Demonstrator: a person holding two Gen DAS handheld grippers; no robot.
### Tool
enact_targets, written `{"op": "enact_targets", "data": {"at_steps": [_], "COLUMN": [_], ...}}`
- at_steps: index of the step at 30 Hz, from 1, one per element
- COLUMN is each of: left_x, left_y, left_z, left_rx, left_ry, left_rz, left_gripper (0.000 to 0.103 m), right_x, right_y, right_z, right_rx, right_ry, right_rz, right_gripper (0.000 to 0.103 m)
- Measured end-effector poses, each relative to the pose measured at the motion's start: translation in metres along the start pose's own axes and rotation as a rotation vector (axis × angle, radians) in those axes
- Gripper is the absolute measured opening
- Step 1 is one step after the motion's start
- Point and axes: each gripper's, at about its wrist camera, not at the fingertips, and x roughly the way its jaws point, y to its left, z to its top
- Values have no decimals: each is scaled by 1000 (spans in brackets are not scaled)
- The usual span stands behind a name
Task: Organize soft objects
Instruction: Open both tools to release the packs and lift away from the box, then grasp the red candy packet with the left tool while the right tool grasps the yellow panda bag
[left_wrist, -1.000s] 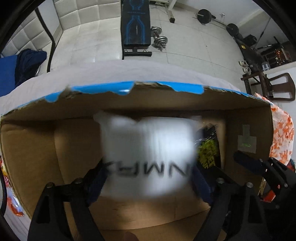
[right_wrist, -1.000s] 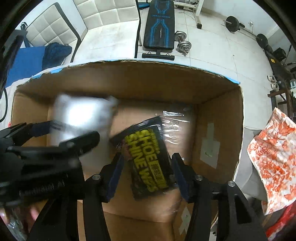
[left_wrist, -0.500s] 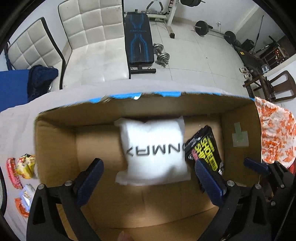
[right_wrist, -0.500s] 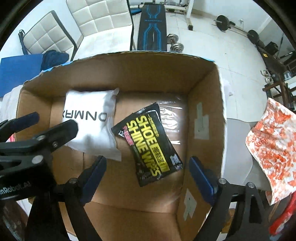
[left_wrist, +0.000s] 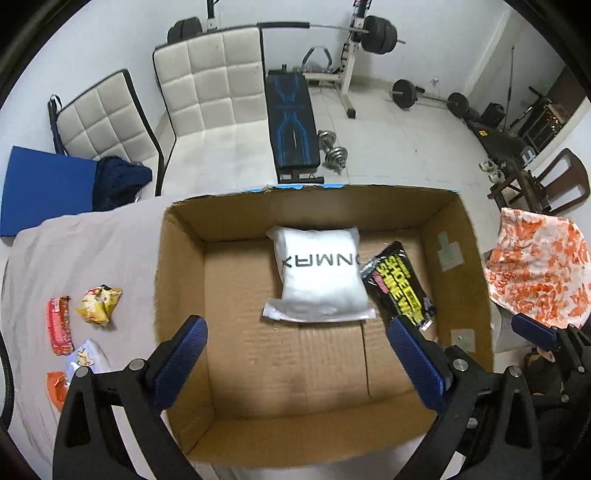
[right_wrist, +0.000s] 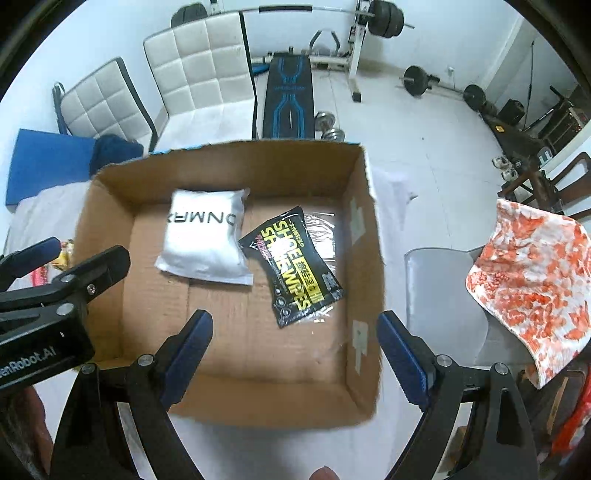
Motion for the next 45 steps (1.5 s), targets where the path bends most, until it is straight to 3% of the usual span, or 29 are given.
{"op": "enact_targets", "data": {"at_steps": [11, 24, 29, 34, 40, 45], "left_x": [-74, -120, -143, -155, -143, -94], "left_y": [-15, 10, 62, 139, 260, 361], "left_z": [-34, -53, -59, -68, -100, -123], "left_rx": [26, 6, -41, -131, -277, -417], "left_ry": [-98, -142, -149, -137, -83, 39], "left_rz": [-24, -91, -102, -46, 74, 132], "left_gripper": [101, 101, 101, 101, 101, 101], "right_x": [-88, -136, -151, -144, -103, -41], "right_y": [-18, 10, 60, 136, 260, 359], "right_z": [-44, -62, -60, -51, -40, -24], "right_rx": [60, 93, 96, 28, -129, -217], "right_ry": [-90, -122, -130, -82, 26, 126], "right_rz": [-1, 12, 90, 177, 271, 292], "right_gripper": [92, 92, 92, 92, 92, 92]}}
